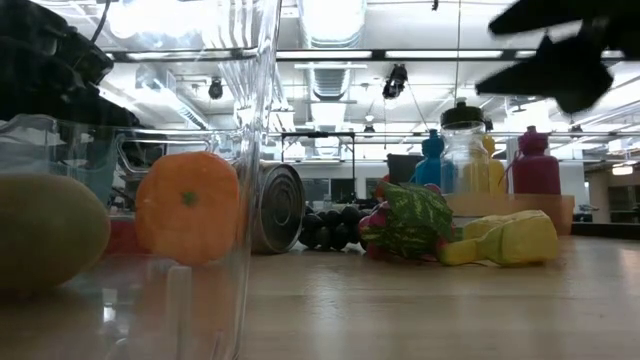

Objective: Pick & Place Food Item
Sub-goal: Put the red grapes into the transparent bin

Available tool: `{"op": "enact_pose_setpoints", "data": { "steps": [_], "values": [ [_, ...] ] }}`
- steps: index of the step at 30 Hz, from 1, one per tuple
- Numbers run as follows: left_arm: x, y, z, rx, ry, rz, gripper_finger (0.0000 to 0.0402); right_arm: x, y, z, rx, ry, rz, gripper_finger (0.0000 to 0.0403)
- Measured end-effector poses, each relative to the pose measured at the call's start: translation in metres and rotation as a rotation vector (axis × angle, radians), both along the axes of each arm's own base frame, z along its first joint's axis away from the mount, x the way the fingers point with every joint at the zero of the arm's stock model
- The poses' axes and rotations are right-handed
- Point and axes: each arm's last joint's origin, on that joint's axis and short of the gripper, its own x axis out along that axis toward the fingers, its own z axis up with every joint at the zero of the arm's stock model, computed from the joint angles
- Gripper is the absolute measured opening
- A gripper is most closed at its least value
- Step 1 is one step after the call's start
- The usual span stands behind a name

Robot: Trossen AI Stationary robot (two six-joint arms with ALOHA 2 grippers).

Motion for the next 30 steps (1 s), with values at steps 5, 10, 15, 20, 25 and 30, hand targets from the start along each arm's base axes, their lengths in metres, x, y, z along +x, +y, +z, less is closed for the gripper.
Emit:
{"op": "enact_pose_setpoints", "data": {
  "steps": [5, 10, 15, 20, 25, 30],
  "values": [
    [0.000, 0.000, 0.000, 0.000, 0.001, 0.000, 0.0336, -0.001, -0.003, -0.019, 0.050, -0.007, 0.019, 0.0320],
    [0.000, 0.000, 0.000, 0.000, 0.001, 0.001, 0.0336, 0.011, -0.004, -0.028, 0.132, 0.040, 0.063, 0.0320],
    [0.000, 0.000, 0.000, 0.000, 0.001, 0.000, 0.0336, 0.030, -0.013, -0.037, 0.272, 0.088, 0.052, 0.0320],
    [0.000, 0.000, 0.000, 0.000, 0.000, 0.000, 0.0336, 0.042, -0.012, -0.041, 0.333, 0.113, 0.096, 0.0320],
    [0.000, 0.000, 0.000, 0.000, 0.000, 0.000, 0.0336, 0.043, -0.011, -0.046, 0.341, 0.122, 0.099, 0.0320],
    [0.000, 0.000, 0.000, 0.000, 0.000, 0.000, 0.0336, 0.043, -0.013, -0.047, 0.368, 0.124, 0.084, 0.0320]
  ]
}}
